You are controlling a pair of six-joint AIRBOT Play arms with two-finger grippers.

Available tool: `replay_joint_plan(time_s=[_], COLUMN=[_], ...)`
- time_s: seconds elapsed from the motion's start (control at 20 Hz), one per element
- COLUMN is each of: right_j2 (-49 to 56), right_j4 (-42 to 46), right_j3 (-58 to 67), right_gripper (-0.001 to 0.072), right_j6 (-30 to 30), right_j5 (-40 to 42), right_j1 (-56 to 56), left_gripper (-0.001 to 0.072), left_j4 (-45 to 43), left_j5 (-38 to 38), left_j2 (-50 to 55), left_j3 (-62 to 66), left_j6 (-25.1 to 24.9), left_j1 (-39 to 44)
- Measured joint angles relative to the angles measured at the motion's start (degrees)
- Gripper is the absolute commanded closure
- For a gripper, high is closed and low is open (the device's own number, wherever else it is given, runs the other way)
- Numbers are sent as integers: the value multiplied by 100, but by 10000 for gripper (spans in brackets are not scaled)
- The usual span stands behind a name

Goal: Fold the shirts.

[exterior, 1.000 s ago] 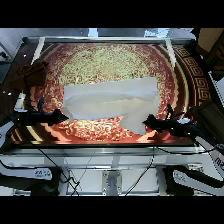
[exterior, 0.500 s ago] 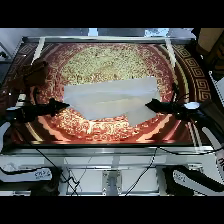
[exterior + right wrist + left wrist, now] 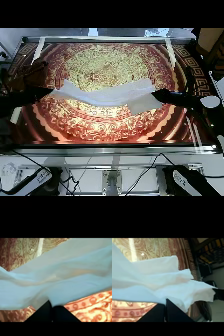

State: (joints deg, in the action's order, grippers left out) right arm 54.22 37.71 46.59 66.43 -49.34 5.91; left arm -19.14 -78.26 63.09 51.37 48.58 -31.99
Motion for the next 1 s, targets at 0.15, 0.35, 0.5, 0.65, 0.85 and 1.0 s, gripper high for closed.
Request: replay_joint_plan(time_s=[0.15,0.35,0.5,0.65,0.85,1.0], right_j2=[-341,-216,262,933,1856,2400], right_j4=[258,431,422,238,-76,-348], right_j3=[26,37,42,42,42,44], right_gripper=[687,686,686,686,686,686], right_j6=[334,632,721,761,778,787], right_j5=[251,778,1327,2194,3445,3928], right_j1=[0,-17,-160,-503,-1038,-1226], left_gripper=[696,696,696,696,696,695], left_j4=[-470,-1069,-1436,-1620,-1687,-1690], left_j5=[-9,249,634,1029,1668,2072], left_j2=[-284,-396,-363,-76,743,1504], left_j3=[173,247,264,273,273,273], left_j6=[240,428,566,656,704,866], left_j1=[-184,-214,-131,114,688,1078])
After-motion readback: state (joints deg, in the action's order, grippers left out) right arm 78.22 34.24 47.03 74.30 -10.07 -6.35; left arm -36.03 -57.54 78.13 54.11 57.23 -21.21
